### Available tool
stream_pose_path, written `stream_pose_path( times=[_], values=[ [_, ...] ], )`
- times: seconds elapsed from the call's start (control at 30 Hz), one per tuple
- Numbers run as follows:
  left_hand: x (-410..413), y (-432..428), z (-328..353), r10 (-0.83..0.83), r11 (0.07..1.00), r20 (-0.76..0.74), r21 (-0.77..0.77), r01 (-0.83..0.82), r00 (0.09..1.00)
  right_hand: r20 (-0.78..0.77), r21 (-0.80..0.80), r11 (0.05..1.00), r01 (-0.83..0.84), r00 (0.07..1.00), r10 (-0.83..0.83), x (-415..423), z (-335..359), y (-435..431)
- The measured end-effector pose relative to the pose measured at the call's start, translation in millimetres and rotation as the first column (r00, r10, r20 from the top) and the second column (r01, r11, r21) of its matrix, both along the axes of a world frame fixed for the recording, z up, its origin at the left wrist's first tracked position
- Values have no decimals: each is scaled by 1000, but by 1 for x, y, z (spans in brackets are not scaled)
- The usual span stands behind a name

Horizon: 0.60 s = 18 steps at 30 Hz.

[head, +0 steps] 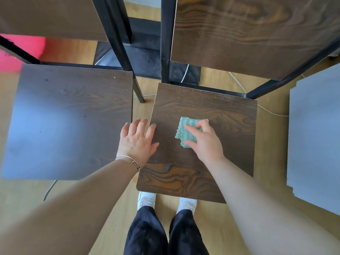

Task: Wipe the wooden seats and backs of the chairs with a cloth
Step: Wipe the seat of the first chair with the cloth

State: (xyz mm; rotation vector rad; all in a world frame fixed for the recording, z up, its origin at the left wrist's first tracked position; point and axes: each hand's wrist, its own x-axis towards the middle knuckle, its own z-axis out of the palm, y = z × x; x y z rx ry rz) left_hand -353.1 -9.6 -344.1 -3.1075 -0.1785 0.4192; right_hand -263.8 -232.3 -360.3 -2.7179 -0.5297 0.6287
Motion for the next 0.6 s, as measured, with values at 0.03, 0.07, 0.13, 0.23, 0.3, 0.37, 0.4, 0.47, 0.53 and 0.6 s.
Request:
stream_pose_path(
  times=[0.03, 0.07, 0.13, 0.23, 0.3, 0.37, 0.4, 0.47, 0.53, 0.6],
  values=[
    [1, 1, -2, 5, 1000, 0, -2, -5, 1000, 36, 14, 1000, 4, 999, -4, 0, -4, 1],
    [3, 2, -3, 10, 1000, 1, -5, -10, 1000, 67, 47, 999, 20, 997, -23, 0, -7, 2],
    [5, 5, -5, 16, 1000, 6, -14, -16, 1000, 74, 126, 990, 61, 995, -71, 2, -11, 7],
    [12, 12, -5, 21, 1000, -1, -12, -21, 1000, -8, 213, 969, 122, 992, -123, 13, -7, 23],
    [19, 18, -4, 29, 999, 7, -14, -29, 1000, -24, 266, 952, 153, 988, -152, 28, 0, 41],
    [25, 26, -2, 43, 999, 36, -21, -42, 998, -16, 291, 943, 163, 986, -165, 49, 6, 64],
    [28, 31, -1, 50, 999, 46, -21, -49, 998, -7, 296, 942, 160, 986, -166, 62, 8, 76],
    [32, 40, 0, 63, 998, 35, -10, -63, 997, 23, 281, 950, 139, 988, -151, 85, 10, 102],
    [32, 48, 0, 86, 996, 36, -13, -86, 996, 33, 251, 961, 117, 991, -129, 103, 8, 123],
    [29, 54, -1, 109, 994, 53, -25, -108, 993, -7, 201, 975, 94, 995, -95, 110, 0, 136]
  ],
)
